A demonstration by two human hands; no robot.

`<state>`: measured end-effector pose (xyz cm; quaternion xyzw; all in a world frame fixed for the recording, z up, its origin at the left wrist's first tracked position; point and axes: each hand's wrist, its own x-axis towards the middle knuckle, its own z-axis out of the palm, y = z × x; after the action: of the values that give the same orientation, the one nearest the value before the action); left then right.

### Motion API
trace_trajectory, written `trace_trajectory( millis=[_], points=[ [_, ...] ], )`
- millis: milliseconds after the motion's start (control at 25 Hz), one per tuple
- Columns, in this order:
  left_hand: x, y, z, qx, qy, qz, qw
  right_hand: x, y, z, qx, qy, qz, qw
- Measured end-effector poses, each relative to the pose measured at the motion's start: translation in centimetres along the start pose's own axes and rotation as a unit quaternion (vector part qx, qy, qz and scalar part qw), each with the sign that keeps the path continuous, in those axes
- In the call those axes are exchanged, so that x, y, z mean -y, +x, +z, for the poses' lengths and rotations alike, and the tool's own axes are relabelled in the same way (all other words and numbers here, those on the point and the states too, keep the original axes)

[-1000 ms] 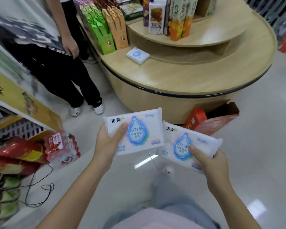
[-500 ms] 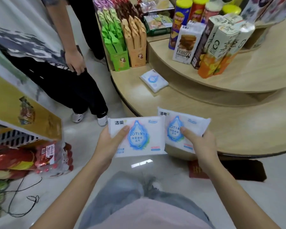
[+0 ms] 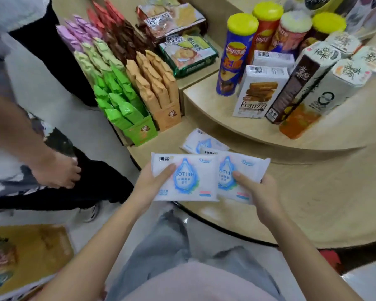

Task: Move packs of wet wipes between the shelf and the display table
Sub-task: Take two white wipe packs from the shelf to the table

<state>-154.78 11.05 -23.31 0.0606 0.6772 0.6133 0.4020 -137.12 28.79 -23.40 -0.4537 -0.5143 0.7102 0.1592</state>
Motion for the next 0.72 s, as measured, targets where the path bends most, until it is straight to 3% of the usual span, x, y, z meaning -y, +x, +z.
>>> trace_trajectory(
  millis=[200,400,640,720],
  points=[
    [-2.7,11.8,-3.7,0.057,0.127,-0.019,0.99,0.2,3.2,3.2,-0.15,0.048,0.027,0.987],
    [-1.4,19.7,-0.3,0.118,0.194,-0.03,0.973,-1.2,2.8,1.7,-0.251,0.048,0.053,0.965],
    [2.8,24.2,4.4,0.128,0.233,-0.038,0.963,-3.8,2.7,0.7,-0.304,0.056,0.108,0.945],
    [3.6,25.1,4.9,0.104,0.316,-0.013,0.943,-3.8,3.6,1.0,-0.303,0.067,0.111,0.944]
  ],
)
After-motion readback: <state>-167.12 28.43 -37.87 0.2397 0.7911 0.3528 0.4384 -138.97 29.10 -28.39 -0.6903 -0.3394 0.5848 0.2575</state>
